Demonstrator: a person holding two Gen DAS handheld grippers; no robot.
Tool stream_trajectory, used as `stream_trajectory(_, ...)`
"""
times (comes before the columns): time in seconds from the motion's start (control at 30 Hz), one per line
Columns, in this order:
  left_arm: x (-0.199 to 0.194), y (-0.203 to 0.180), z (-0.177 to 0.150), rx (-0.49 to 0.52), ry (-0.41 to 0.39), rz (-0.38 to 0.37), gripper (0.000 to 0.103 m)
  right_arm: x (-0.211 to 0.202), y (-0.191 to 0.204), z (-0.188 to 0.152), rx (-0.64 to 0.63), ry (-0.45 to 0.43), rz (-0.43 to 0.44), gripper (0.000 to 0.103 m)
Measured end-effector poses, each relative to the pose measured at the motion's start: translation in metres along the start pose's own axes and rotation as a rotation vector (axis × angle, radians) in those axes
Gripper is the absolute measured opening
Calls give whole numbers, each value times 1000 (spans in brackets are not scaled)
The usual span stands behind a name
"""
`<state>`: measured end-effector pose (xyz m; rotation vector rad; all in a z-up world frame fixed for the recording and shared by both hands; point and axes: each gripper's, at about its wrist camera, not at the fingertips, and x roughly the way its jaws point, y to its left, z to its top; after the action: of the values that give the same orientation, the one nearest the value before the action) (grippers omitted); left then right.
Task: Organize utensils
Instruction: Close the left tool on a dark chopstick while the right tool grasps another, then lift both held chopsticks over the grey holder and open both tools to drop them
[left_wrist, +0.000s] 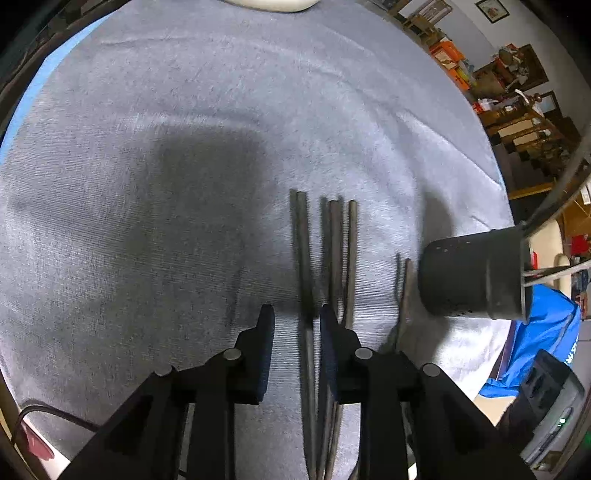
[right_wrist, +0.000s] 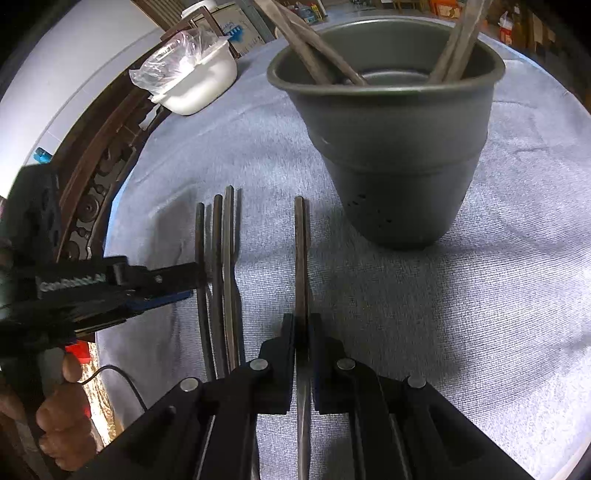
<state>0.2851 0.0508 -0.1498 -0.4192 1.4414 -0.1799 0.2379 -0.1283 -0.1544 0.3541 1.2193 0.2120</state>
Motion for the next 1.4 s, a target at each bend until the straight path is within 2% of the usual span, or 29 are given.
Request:
stream_trajectory(0.1, -3, 2, 0, 21, -9, 2, 23, 1, 4, 3, -16, 17, -18, 10)
stream_trajectory(0.2, -4, 4, -2, 58, -16, 33, 9, 2, 6, 7, 0, 33, -26, 10)
stream_trajectory(0.33, -5, 4, -2, 139, 5, 26, 9, 5, 12, 14, 5, 42, -72, 10)
stream_trajectory(0.5, -8, 4, 3, 229, 44, 37, 10, 13, 30, 24, -51, 25, -180, 10)
stream_trajectory(0.67, -5, -4, 5, 324, 92, 60, 12, 14, 35, 25, -91, 9, -201, 9)
stream_trajectory(0.83, -3, -9, 11, 285, 103, 58, 15, 11, 27, 27, -81, 7, -142, 6)
stream_trajectory(0.9, -4, -10, 14, 256, 94, 54, 15, 4, 21, 27, -69, -13, -127, 6)
stream_trajectory(1.0, -2, -8, 12, 224, 63, 58, 14, -13, 15, 23, -49, -51, -58, 6)
stream_trajectory(1.03, -3, -8, 10, 228, 46, 72, 9, -20, 15, 22, -51, -71, -37, 6)
stream_trajectory(1.2, -15, -3, 5, 199, -25, 77, 8, -54, 20, 12, -102, -170, 33, 6)
stream_trajectory(1.27, -31, -3, -3, 205, -68, 75, 8, -66, 22, 9, -125, -204, 35, 6)
stream_trajectory(1.4, -72, -9, -13, 244, -181, 63, 7, -91, 25, 0, -152, -295, 102, 6)
